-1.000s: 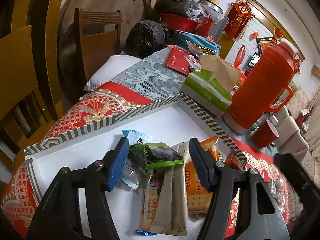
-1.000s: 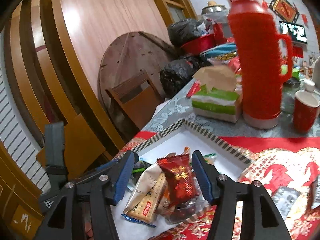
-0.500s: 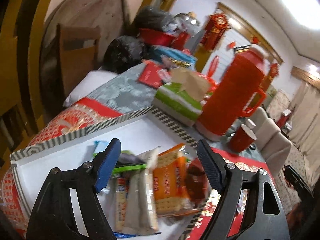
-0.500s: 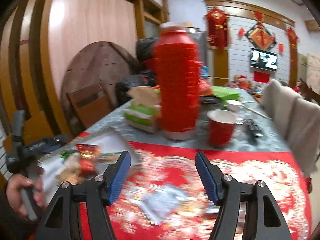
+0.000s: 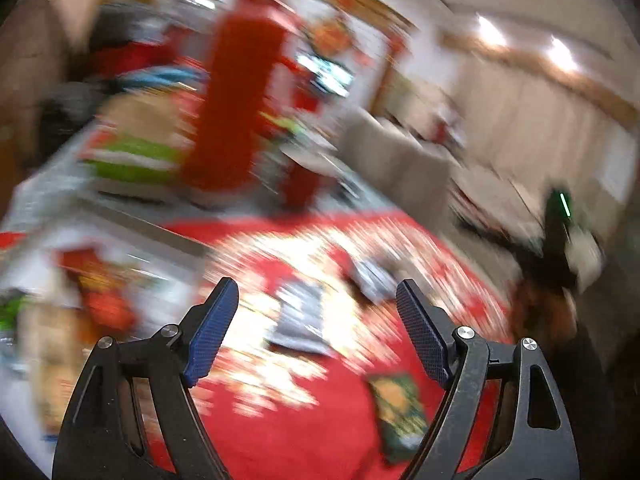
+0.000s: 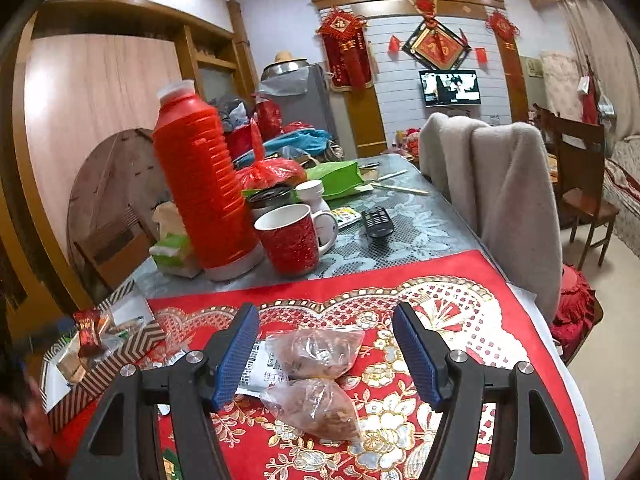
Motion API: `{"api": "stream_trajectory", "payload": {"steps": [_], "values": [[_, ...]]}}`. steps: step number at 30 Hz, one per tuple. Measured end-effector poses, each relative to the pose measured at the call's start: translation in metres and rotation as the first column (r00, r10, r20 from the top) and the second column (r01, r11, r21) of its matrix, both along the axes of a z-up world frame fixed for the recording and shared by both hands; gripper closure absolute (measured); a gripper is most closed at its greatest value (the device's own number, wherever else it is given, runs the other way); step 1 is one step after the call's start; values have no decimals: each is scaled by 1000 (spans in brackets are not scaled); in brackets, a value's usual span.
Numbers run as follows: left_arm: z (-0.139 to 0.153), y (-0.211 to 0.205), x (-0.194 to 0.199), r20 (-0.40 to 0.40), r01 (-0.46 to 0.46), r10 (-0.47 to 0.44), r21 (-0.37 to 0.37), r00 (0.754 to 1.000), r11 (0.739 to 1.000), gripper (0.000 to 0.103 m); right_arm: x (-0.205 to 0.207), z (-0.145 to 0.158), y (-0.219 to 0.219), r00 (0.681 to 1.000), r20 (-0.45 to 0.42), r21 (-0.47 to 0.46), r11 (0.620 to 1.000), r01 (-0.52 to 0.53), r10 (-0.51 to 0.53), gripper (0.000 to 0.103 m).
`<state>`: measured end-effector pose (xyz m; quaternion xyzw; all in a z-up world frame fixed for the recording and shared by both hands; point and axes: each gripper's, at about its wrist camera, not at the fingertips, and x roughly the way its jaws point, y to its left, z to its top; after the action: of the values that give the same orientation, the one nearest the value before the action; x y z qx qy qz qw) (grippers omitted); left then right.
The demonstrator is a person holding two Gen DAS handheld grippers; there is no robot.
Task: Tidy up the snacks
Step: 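Grasp the green cracker pack with the left tool while the right grasps the clear date bag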
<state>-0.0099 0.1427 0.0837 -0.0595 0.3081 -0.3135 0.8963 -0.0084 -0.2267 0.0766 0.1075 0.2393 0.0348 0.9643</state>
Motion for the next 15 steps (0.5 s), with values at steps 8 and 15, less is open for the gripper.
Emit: {"api": "stream_trajectory", "payload": {"steps": [8,15], "values": [[-45,-66,-8,-155,199,-171,186,973,962,22,-26,4,-3,920,35,134,911,-391,390,36],[-55,-84,-23,-184,254,-216,219,959,942,22,-33,11,-50,935,166,350,868,-354,314,32]]}}
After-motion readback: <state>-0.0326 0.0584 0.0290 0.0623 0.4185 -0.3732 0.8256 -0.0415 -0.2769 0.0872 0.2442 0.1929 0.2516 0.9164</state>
